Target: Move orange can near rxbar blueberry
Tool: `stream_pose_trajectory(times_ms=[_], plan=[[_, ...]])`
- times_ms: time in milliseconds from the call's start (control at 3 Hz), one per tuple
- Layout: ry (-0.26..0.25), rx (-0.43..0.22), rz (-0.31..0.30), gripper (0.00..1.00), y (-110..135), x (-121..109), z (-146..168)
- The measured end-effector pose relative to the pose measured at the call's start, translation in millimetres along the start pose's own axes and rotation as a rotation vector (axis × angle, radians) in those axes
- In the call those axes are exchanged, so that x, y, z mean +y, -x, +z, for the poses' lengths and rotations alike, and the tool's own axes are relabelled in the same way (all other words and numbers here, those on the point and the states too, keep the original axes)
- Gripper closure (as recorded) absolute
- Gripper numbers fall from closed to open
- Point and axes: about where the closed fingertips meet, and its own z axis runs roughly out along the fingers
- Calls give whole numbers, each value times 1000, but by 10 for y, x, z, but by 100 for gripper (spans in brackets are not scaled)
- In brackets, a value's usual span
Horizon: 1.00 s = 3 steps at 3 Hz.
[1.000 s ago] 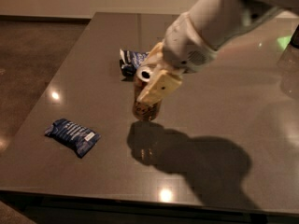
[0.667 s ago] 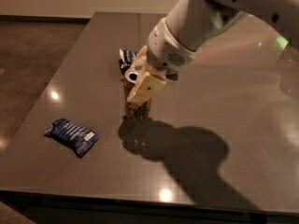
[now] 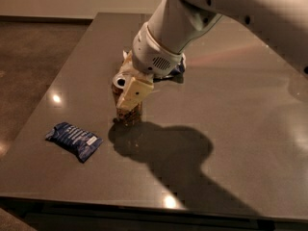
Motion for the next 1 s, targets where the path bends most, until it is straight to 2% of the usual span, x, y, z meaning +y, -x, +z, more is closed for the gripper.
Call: stream_pose_trajectory(times_ms=[667, 1000], plan=[[38, 25, -68, 100, 279, 98, 193], [55, 45, -87, 84, 340, 84, 307]])
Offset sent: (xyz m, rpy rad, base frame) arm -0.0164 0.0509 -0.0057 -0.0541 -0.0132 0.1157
